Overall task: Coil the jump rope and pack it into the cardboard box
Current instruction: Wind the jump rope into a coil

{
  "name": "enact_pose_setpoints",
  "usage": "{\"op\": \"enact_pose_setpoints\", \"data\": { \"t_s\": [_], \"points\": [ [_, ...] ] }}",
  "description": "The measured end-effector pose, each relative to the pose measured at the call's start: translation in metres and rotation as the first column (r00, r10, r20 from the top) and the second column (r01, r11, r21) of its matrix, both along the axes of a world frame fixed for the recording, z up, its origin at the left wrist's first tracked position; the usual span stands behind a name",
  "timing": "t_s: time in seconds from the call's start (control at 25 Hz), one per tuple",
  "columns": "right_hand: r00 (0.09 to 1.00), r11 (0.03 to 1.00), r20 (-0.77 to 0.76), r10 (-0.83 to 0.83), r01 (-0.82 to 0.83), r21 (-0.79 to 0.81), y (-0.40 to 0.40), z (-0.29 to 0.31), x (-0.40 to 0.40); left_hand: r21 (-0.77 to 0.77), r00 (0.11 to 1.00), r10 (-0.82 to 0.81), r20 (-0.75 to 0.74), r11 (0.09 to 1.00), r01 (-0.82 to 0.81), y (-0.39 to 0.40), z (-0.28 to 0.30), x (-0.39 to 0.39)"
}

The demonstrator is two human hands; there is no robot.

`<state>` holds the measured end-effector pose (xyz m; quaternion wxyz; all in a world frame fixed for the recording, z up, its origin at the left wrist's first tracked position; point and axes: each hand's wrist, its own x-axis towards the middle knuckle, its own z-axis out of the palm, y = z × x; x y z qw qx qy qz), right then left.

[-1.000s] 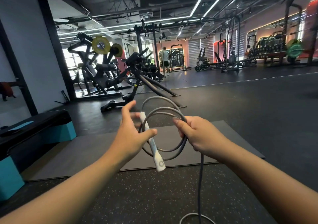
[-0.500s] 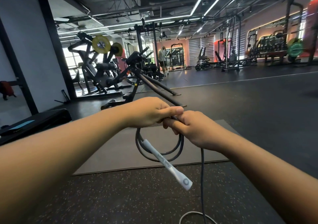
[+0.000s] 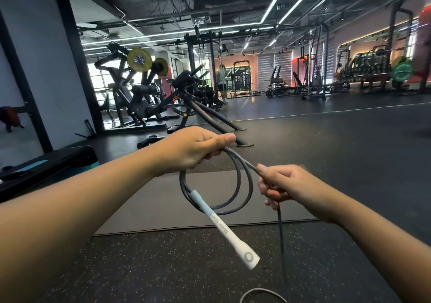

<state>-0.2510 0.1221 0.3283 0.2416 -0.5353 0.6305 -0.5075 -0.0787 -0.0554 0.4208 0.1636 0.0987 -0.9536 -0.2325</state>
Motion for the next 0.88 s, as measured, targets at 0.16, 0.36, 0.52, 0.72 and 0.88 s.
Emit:
{"op": "enact_pose_setpoints", "data": {
  "t_s": [0.16,0.36,0.52,0.72,0.88],
  "points": [
    [0.974,0.998,0.217,0.065,-0.069,0.011,0.009,-0.03,-0.011,0.29,0.985,0.08,-0.151,0.957,-0.033,-0.014,0.008,0.011],
    [0.981,0.995,0.174,0.085,-0.074,-0.073,-0.002,-0.034,0.017,0.566,0.936,0.217,-0.276,0.824,-0.024,-0.014,0.006,0.014],
    [0.93,0.96,0.312,0.196,-0.117,-0.255,-0.026,-0.027,0.043,0.719,0.875,0.342,-0.344,0.695,0.011,-0.005,-0.006,0.011],
    [0.952,0.936,0.303,0.045,0.065,-0.346,-0.043,-0.011,0.053,0.843,0.801,0.477,-0.361,0.535,0.062,0.007,-0.041,0.008],
    [0.978,0.964,0.206,-0.017,0.071,-0.257,-0.036,0.012,0.043,0.779,0.794,0.55,-0.259,0.604,-0.165,0.004,-0.056,0.018]
  ]
}}
